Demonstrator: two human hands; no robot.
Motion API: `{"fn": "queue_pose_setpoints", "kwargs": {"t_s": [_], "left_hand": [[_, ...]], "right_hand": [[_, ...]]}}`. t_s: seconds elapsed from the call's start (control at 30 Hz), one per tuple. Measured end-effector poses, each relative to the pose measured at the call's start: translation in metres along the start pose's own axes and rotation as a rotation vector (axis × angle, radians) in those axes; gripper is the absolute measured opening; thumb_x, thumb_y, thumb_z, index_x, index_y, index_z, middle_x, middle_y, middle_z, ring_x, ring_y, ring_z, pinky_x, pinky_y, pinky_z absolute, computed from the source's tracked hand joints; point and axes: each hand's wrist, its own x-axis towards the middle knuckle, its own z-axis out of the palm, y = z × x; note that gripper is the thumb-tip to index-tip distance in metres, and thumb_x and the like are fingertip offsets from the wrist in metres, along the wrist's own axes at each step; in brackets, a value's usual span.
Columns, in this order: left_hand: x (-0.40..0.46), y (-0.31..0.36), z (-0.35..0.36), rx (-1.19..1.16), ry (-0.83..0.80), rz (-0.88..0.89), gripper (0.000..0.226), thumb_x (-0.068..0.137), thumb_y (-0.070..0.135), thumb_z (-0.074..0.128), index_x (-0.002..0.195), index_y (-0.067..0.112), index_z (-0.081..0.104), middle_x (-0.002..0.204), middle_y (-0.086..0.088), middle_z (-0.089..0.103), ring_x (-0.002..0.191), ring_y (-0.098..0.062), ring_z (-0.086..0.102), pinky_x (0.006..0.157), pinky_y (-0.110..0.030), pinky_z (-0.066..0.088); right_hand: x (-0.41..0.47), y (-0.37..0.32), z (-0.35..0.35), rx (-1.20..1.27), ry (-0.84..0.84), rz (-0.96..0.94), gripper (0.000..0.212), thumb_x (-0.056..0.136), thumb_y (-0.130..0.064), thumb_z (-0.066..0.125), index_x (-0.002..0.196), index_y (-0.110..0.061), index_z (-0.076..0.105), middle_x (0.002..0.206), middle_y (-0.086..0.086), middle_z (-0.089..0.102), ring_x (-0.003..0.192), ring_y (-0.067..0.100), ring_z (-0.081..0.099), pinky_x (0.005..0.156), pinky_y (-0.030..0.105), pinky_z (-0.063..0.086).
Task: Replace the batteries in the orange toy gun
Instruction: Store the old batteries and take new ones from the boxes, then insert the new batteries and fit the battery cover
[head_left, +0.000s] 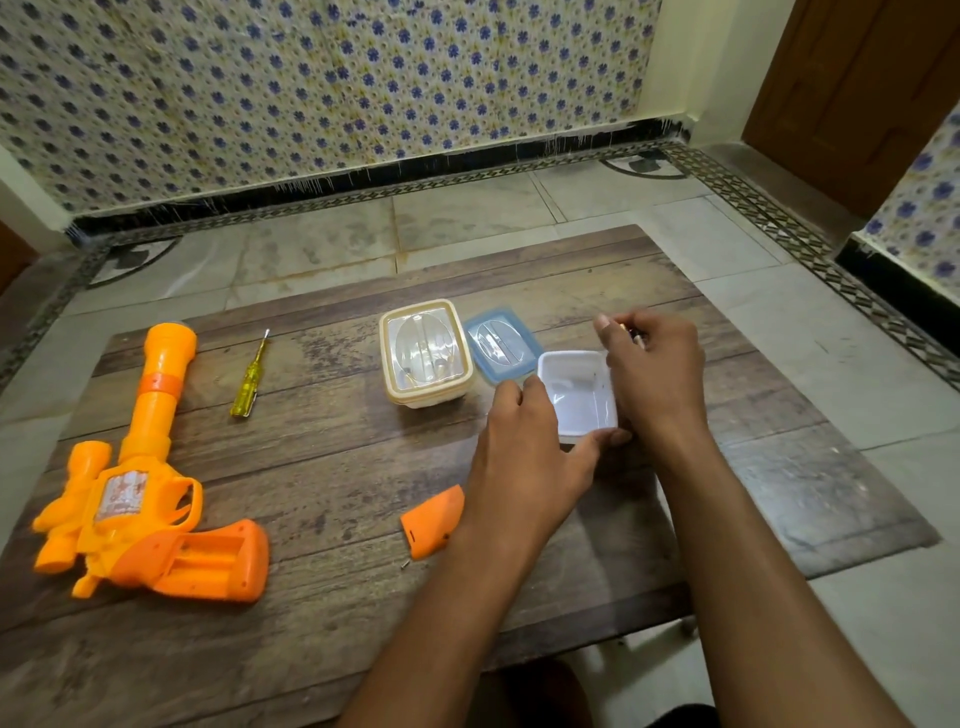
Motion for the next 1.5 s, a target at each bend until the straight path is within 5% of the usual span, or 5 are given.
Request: {"fn": "queue_pose_setpoints", "kwargs": {"t_s": [0.23, 0.33, 0.67, 1.23, 1.5], "left_hand": [[0.002, -0.001, -0.003, 0.03, -0.023, 0.026, 0.074, 0.076, 0.08, 0.058, 0.134, 0.034, 0.059, 0.116, 0.011, 0.062, 0.107, -0.007, 0.057, 0.084, -0.023, 0.051], [-0.001, 0.001, -0.016, -0.033, 0.008, 0.044, 0.04, 0.08, 0.056, 0.078, 0.111, 0.036, 0.065, 0.094, 0.018, 0.057, 0.088, -0.001, 0.055, 0.069, -0.012, 0.044], [-0.02, -0.03, -0.076, -0.078, 0.232, 0.017, 0.036, 0.082, 0.02, 0.084, 0.116, 0.017, 0.071, 0.086, 0.008, 0.065, 0.068, -0.004, 0.063, 0.068, -0.015, 0.053], [-0.078, -0.115, -0.168, 0.007, 0.548, -0.353, 0.023, 0.089, 0.017, 0.076, 0.111, 0.01, 0.072, 0.093, -0.001, 0.073, 0.073, -0.002, 0.062, 0.063, 0.001, 0.042], [-0.082, -0.147, -0.19, 0.078, 0.766, -0.527, 0.024, 0.087, 0.026, 0.072, 0.109, 0.016, 0.07, 0.111, -0.007, 0.065, 0.103, -0.029, 0.061, 0.088, -0.038, 0.05]], "right_hand": [[0.001, -0.015, -0.006, 0.38, -0.082, 0.126, 0.037, 0.085, 0.001, 0.048, 0.108, -0.012, 0.074, 0.058, 0.002, 0.052, 0.043, 0.008, 0.038, 0.047, 0.023, 0.033], [-0.005, -0.025, -0.005, 0.565, -0.189, 0.176, 0.028, 0.094, 0.004, 0.048, 0.108, -0.004, 0.072, 0.067, 0.014, 0.052, 0.044, 0.012, 0.033, 0.042, 0.022, 0.026], [-0.049, -0.068, 0.027, 1.043, -0.521, 0.542, 0.028, 0.099, -0.008, 0.039, 0.085, -0.001, 0.062, 0.055, 0.0, 0.04, 0.038, 0.005, 0.024, 0.033, 0.014, 0.018], [-0.122, -0.108, 0.115, 0.945, -0.686, 0.688, 0.018, 0.1, -0.002, 0.035, 0.093, -0.008, 0.05, 0.059, 0.009, 0.046, 0.037, 0.007, 0.026, 0.035, 0.014, 0.02], [-0.14, -0.122, 0.15, 0.829, -0.763, 0.626, 0.021, 0.11, -0.015, 0.034, 0.092, -0.011, 0.046, 0.055, 0.013, 0.049, 0.035, 0.007, 0.026, 0.036, 0.013, 0.02]]}}
